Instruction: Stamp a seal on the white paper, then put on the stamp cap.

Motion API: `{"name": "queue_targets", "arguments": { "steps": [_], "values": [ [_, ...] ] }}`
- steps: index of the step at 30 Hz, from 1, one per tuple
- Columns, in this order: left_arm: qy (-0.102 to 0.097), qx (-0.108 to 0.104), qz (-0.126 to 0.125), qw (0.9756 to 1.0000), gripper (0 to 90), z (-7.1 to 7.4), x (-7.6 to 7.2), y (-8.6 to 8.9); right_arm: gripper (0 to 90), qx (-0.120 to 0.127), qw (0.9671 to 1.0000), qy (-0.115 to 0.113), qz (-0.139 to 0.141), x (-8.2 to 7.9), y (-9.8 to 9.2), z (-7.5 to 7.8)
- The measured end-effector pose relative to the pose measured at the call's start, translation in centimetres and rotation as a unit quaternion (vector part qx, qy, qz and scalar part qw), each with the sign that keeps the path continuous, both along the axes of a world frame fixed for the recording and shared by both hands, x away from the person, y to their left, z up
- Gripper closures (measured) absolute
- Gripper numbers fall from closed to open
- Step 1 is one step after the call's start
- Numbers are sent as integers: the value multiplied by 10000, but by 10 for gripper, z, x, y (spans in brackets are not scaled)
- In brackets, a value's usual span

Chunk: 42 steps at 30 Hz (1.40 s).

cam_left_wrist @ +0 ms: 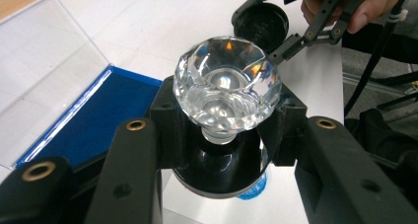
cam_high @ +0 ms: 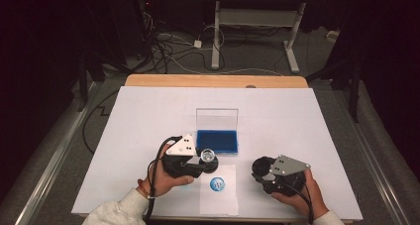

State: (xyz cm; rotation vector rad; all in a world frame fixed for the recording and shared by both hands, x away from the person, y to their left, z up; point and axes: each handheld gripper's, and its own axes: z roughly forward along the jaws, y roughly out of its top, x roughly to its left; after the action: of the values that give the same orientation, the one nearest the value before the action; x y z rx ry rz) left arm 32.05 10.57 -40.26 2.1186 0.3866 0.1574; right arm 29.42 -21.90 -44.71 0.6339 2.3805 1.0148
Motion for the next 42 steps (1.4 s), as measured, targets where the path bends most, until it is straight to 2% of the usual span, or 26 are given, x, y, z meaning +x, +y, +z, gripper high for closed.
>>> {"name": "queue_targets", "arguments": {
  "steps": [2,4,19,31,37,38,39,42],
  "values": [
    [2,-72,6,10000,569,1,1,0,382,9,10000,-6,17,0,0,0],
    [-46,-41,10,10000,569,3,1,-1,382,24,10000,7,19,0,1,0],
    [-135,-199,-84,9997,572,12,4,-8,383,223,9997,75,50,0,7,0],
    [-173,-391,-197,9989,575,18,5,-22,383,484,9982,210,300,3,31,-2],
    [-206,-568,-210,9980,581,21,7,-30,384,766,9954,323,475,6,52,1],
    [-248,-580,-176,9979,617,21,7,-31,384,820,9947,342,508,6,56,1],
    [-175,-719,-245,9970,719,21,8,-31,384,883,9941,347,528,7,59,1],
    [-162,-779,-245,9965,722,21,10,-32,384,1114,9916,409,522,10,67,2]
  ]
}}
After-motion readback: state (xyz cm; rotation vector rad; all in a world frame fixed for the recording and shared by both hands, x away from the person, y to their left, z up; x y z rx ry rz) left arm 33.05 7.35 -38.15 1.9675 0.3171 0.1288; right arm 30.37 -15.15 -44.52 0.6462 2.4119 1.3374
